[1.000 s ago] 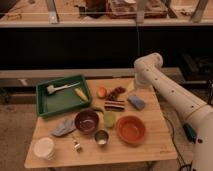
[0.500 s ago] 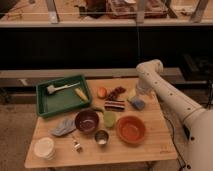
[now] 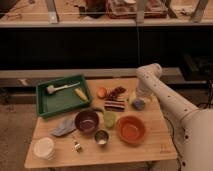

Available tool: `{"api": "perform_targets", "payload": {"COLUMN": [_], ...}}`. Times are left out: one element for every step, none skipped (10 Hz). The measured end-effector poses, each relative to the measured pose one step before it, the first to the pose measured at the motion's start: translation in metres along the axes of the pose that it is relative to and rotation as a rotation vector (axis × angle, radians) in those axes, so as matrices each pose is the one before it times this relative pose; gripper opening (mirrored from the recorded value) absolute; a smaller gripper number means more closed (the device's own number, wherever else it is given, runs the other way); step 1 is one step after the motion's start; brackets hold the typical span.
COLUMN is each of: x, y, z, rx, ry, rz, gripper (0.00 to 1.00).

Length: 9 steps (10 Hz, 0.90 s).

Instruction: Place sponge in plastic cup

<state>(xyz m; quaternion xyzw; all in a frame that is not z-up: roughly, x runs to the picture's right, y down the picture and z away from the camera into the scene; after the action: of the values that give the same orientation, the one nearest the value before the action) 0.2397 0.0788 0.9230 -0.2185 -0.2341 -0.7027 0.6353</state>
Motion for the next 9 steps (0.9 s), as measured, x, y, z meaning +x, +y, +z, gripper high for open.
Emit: {"api": "perform_targets", "payload": {"x": [0.00368,0.00424,0.00322,0.00394,0.00265,0.00155,0.00050,-0.00050,-0.00094], "y": [-0.00038,-0.00282,-0.00071,-0.00114,-0.00118,-0.00274,-0.00302,-0.00308,-0.00203], "z": [0.00412,0.00442,0.00286,0.00324,0.00175,0.00110,0.00266,0.00343,0.00122], "rx": [-0.00192,0.00407,0.00466,0.01097,0.00928,0.00643,0.00610,0.00228,0.00142], "ry": [0.00647,0.00426,0.00462,0.00784,0.00695,0.00478,0.00036,-0.00472,-0.00261], "rz": [-0.00586,-0.00455,-0.00032,0.00029,-0.00039,-0.00388,-0.00379,-0.00473,-0.00391], "gripper": [0.80,0.80,0.80,0.75,0.66,0.58,0.48,0.36,0.29]}}
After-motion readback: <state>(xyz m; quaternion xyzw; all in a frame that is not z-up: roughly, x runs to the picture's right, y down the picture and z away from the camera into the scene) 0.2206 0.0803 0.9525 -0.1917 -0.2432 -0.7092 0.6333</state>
